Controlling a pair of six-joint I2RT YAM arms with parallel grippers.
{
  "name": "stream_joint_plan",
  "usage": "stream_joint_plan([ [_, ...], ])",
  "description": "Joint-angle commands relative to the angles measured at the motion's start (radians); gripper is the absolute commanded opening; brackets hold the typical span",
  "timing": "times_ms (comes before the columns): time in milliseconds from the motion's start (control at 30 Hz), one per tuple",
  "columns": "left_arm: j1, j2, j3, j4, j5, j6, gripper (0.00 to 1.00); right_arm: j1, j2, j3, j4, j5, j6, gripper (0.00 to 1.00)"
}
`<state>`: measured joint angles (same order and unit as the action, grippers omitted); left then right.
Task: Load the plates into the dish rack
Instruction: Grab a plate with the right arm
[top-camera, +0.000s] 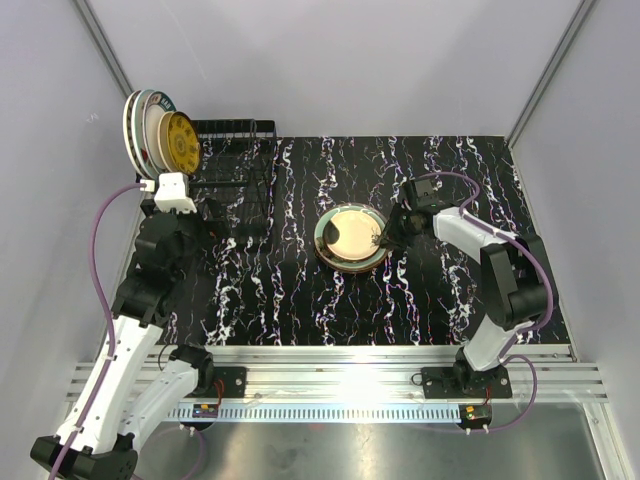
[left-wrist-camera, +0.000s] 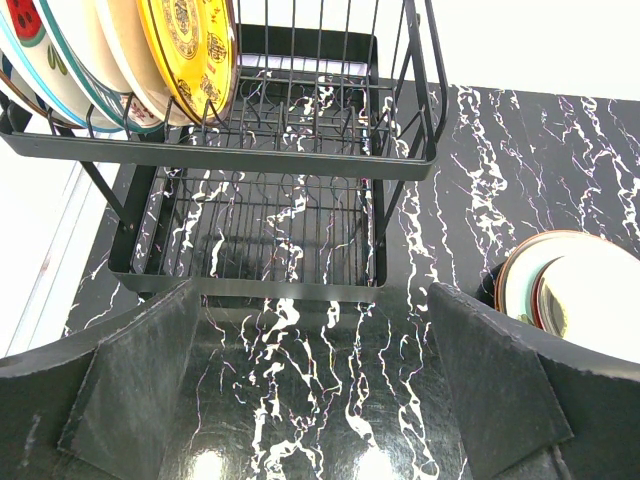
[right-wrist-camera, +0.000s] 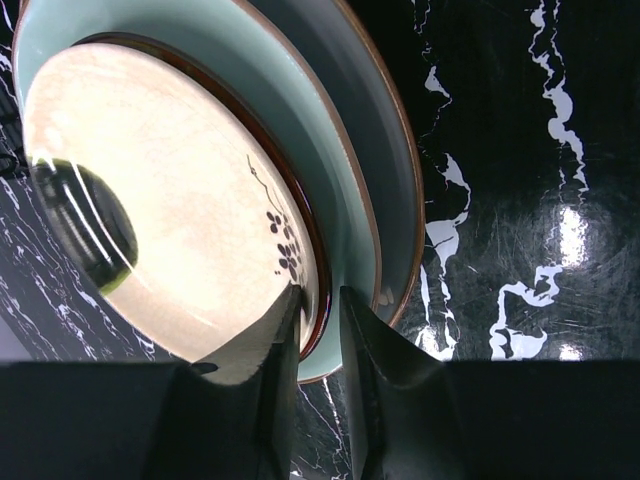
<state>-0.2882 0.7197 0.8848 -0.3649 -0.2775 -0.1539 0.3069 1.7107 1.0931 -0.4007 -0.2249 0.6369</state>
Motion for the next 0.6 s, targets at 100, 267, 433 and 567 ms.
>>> stream_joint_plan([
  [100,-0.005,-0.012,0.009,0.047,-0.012,0.01,0.99,0.011,0.015,0.03,0.019,0.029,-0.002,0.24],
  [267,-0.005,-0.011,0.011,0.046,-0.011,0.008,0.99,0.011,-0.008,0.037,-0.007,0.035,-0.006,0.23],
  [433,-0.005,-0.009,0.009,0.047,-0.008,0.01,0.99,0.012,-0.014,0.079,-0.095,0.073,-0.035,0.24],
  [567,-0.005,-0.011,0.009,0.047,-0.006,0.008,0.99,0.012,-0.019,0.088,-0.15,0.094,-0.057,0.24],
])
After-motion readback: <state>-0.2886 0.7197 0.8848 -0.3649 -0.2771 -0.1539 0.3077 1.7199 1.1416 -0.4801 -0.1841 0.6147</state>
